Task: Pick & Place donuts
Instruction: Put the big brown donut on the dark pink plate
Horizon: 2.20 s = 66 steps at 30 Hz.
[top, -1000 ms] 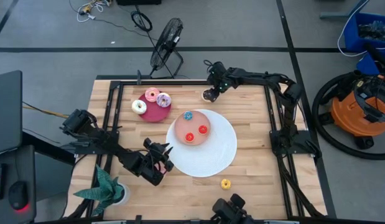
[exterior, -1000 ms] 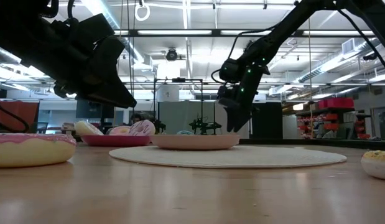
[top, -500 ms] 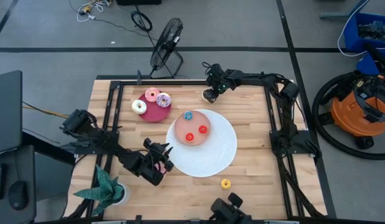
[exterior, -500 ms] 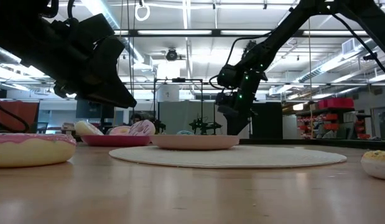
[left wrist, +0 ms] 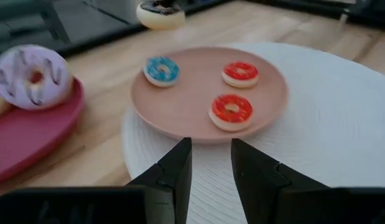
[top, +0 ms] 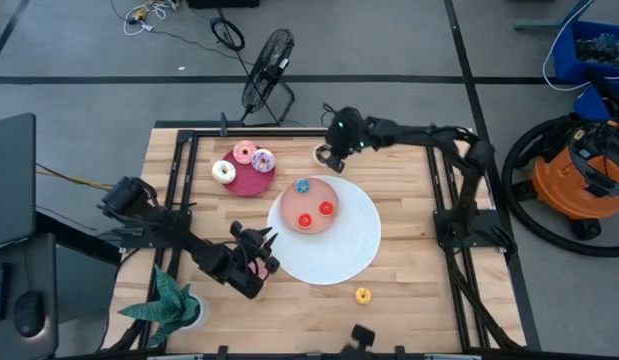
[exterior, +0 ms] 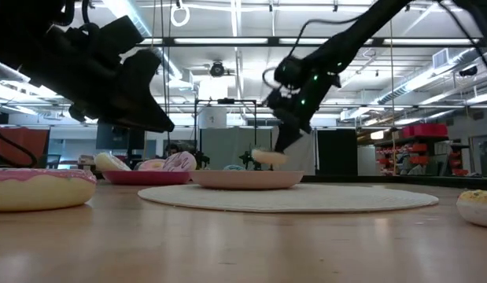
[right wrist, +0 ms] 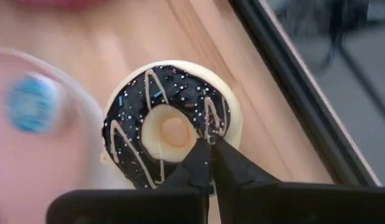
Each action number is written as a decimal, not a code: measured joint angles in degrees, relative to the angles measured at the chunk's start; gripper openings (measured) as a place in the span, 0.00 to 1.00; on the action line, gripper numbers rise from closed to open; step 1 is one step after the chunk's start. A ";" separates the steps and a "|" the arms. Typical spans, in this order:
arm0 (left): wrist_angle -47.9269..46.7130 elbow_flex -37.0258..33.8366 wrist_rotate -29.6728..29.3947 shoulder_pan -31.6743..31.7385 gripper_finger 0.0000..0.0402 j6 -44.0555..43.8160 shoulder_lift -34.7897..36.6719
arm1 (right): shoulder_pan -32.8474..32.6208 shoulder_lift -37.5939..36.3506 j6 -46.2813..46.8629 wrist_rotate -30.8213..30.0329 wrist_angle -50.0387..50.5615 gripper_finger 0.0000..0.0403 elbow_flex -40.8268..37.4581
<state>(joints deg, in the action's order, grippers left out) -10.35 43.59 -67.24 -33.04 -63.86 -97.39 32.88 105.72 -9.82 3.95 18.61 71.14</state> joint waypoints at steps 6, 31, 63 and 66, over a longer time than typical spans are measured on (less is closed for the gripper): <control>4.45 0.00 -7.96 1.46 0.29 -0.01 -3.76 | -8.21 -11.26 2.94 -4.96 -25.32 0.01 -19.47; 36.35 5.99 9.96 22.67 0.75 38.77 -3.78 | -35.15 -14.61 -10.08 -38.13 -59.34 0.00 -34.79; 38.88 5.64 21.80 28.13 0.67 46.13 -3.34 | -38.38 -14.55 -14.69 -37.36 -61.59 0.00 -36.77; 38.92 5.65 23.49 28.06 0.59 46.89 -3.34 | -38.39 -14.55 -14.70 -37.31 -61.59 0.00 -36.77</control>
<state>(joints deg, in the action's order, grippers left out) 28.57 49.25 -43.76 -4.98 -16.96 -100.73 -5.51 91.18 -24.53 -33.36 -42.98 34.37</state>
